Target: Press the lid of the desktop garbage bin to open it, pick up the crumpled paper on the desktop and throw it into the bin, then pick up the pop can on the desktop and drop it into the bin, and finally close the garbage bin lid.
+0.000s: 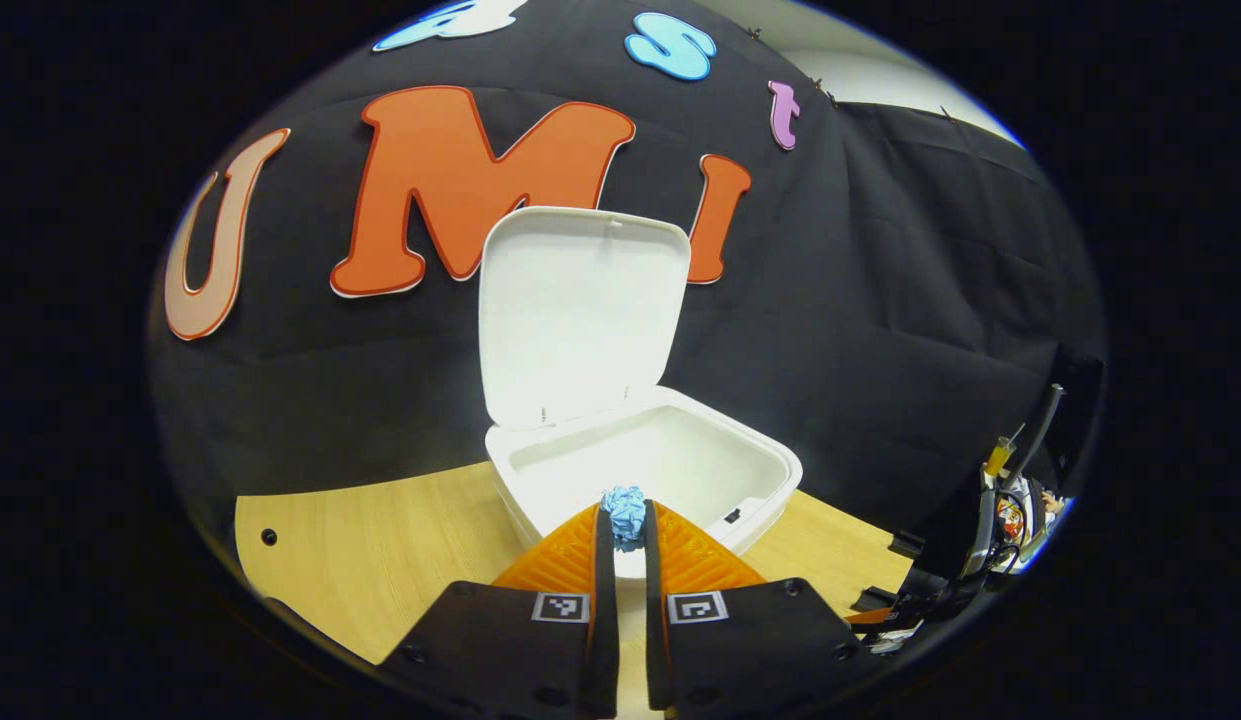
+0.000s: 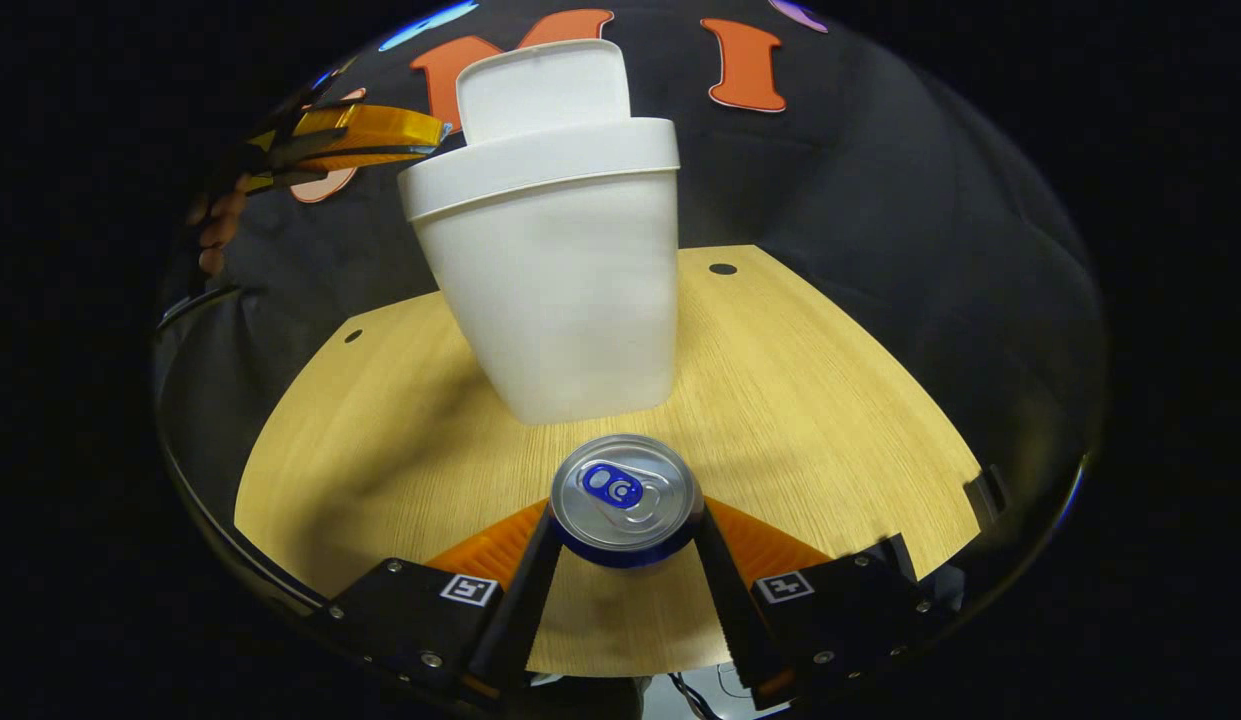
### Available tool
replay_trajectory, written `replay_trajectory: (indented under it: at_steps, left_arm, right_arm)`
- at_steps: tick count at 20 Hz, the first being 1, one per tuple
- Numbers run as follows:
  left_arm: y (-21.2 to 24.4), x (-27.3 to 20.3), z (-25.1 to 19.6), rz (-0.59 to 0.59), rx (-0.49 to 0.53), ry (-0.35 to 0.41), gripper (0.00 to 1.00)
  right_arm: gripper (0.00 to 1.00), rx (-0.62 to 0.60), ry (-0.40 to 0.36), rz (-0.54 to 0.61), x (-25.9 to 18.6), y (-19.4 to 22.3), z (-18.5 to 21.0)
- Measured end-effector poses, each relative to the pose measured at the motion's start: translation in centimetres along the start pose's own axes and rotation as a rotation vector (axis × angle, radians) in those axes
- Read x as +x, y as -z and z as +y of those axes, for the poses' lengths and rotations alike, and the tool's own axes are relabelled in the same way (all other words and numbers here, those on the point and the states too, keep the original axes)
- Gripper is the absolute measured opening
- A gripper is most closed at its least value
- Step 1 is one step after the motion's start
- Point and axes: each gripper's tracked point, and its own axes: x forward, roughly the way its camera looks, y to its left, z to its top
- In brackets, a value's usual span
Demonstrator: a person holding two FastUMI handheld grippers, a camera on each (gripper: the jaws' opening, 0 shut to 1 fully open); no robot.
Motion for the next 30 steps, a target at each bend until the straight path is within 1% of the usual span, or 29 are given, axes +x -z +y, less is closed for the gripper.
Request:
replay_trajectory:
  at_steps: [5,7,8,9,11,12,13,14,15,17,19,20,21,22,25,26,27,30]
  left_arm:
    - [0.7,1.3,-0.1,0.032,0.004,-0.004,0.16]
    - [1.0,1.0,-0.1,0.039,0.002,-0.005,0.2]
    - [0.9,1.0,0.0,0.036,0.0,-0.008,0.26]
    - [0.9,0.9,-0.3,0.035,-0.001,-0.003,0.26]
    - [1.0,0.9,-0.2,0.036,0.006,-0.007,0.31]
    - [0.9,0.8,-0.2,0.032,0.008,-0.005,0.31]
    - [0.9,0.8,-0.1,0.028,0.01,-0.007,0.44]
    - [0.9,0.7,-0.1,0.024,0.012,-0.007,0.52]
    - [0.9,0.6,-0.3,0.02,0.011,-0.003,0.52]
    - [0.6,0.2,-0.5,-0.006,0.017,0.005,0.73]
    - [0.6,-0.4,0.0,-0.019,0.041,-0.019,0.94]
    - [0.5,-0.7,0.3,-0.028,0.048,-0.032,0.89]
    - [0.7,-1.2,0.4,-0.031,0.049,-0.045,0.94]
    - [0.7,-1.7,0.7,-0.036,0.041,-0.057,0.96]
    - [1.1,-3.2,1.3,-0.052,0.032,-0.08,0.98]
    - [1.3,-3.6,1.8,-0.053,0.038,-0.094,1.0]
    - [1.6,-4.1,2.1,-0.052,0.043,-0.108,0.98]
    - [2.7,-5.4,3.0,-0.041,0.056,-0.14,0.98]
  right_arm:
    - [0.78,0.015,0.018,-0.011,-0.2,-0.4,-1.1]
    - [0.78,0.016,0.025,-0.012,-0.3,-0.6,-1.4]
    - [0.78,0.017,0.03,-0.011,-0.3,-0.6,-1.6]
    - [0.79,0.02,0.032,-0.01,-0.3,-0.6,-1.8]
    - [0.78,0.024,0.037,-0.013,-0.4,-1.0,-2.0]
    - [0.78,0.024,0.04,-0.017,-0.4,-1.2,-2.2]
    - [0.78,0.023,0.041,-0.019,-0.5,-1.3,-2.3]
    - [0.78,0.02,0.044,-0.024,-0.4,-1.6,-2.5]
    - [0.78,0.019,0.047,-0.026,-0.5,-1.8,-2.7]
    - [0.78,0.02,0.051,-0.031,-0.8,-2.2,-3.0]
    - [0.78,0.011,0.056,-0.046,-1.0,-3.1,-3.3]
    - [0.78,0.004,0.058,-0.055,-1.2,-3.6,-3.5]
    - [0.78,-0.004,0.059,-0.068,-1.4,-4.2,-3.5]
    - [0.78,-0.01,0.059,-0.078,-1.6,-4.7,-3.6]
    - [0.79,-0.025,0.061,-0.099,-2.3,-6.1,-3.8]
    - [0.78,-0.028,0.061,-0.111,-2.5,-6.9,-3.8]
    - [0.79,-0.03,0.058,-0.126,-2.9,-7.7,-3.8]
    - [0.79,-0.045,0.05,-0.172,-3.9,-10.5,-3.9]
